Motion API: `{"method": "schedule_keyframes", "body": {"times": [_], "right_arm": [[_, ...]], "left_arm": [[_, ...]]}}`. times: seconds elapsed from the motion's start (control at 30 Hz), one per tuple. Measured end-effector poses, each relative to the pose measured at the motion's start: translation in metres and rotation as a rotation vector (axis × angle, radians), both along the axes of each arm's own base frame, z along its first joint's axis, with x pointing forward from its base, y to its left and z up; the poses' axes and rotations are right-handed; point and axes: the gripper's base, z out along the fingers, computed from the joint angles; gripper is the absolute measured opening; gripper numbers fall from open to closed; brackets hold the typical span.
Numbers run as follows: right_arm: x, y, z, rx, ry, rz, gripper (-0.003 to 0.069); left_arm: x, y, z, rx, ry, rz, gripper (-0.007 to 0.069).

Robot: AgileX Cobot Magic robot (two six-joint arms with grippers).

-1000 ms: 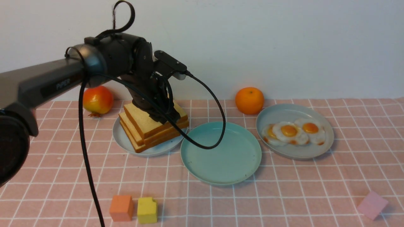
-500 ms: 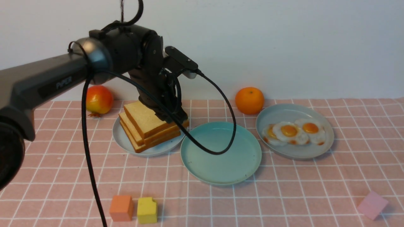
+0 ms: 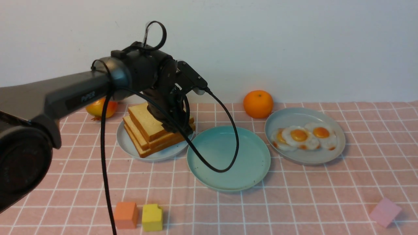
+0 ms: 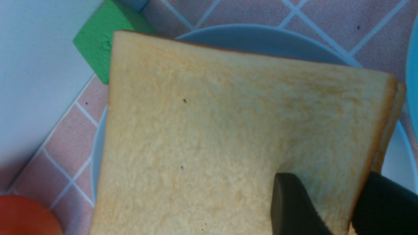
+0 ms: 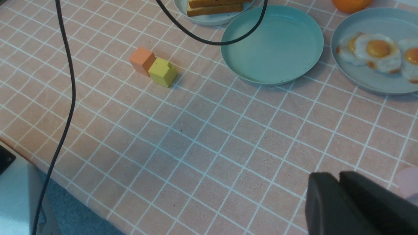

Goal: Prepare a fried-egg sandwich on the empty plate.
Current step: Use the left arm to grab a slice of bread, then use the left arm to put a slice of bread into the empty plate in the middle

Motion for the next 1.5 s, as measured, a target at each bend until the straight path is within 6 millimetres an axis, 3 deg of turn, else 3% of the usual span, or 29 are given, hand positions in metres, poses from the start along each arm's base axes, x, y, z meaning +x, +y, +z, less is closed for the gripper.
{"method": "schedule_keyframes", "body": {"times": [0.23,0.33,0.5,0.57,0.67,0.77,0.9,1.07,1.27,1.47,1.5], "right_arm": [[0.0,0.0,0.0,-0.001,0.001,0.0,0.0104],[0.0,0.0,0.0,-0.001,0.001,0.0,0.0106],[0.0,0.0,0.0,-0.001,0.006,0.003,0.0108],[-0.001,-0.001,-0.001,-0.013,0.015,0.003,0.011],[-0.001,-0.002,-0.003,-0.033,0.027,-0.001,0.0113],[-0.002,-0.002,-0.004,-0.042,0.037,0.001,0.0114],[-0.003,-0.003,-0.005,-0.051,0.043,0.0,0.0115],[-0.003,-0.002,-0.005,-0.04,0.048,0.008,0.0117],[-0.004,0.0,-0.004,-0.021,0.055,0.021,0.0116],[-0.005,0.001,-0.004,-0.013,0.058,0.027,0.0116],[-0.005,0.001,-0.004,-0.013,0.058,0.027,0.0116]], "left_arm": [[0.0,0.0,0.001,0.001,-0.007,-0.002,0.0099],[0.0,0.0,0.005,-0.002,-0.016,-0.002,0.0081],[-0.013,0.001,0.042,-0.028,-0.058,-0.001,0.0075],[-0.033,-0.008,0.078,-0.106,-0.084,-0.018,0.006],[-0.073,-0.041,0.105,-0.191,-0.093,-0.178,0.0052],[-0.096,-0.068,0.096,-0.203,-0.061,-0.295,0.0052],[-0.11,-0.101,0.051,-0.147,-0.008,-0.399,0.0052],[-0.099,-0.109,0.016,-0.092,-0.007,-0.402,0.005],[-0.094,-0.111,0.001,-0.06,-0.01,-0.412,0.0059],[-0.094,-0.112,0.001,-0.058,-0.019,-0.415,0.0204],[-0.093,-0.112,0.001,-0.063,-0.028,-0.414,0.028]]}}
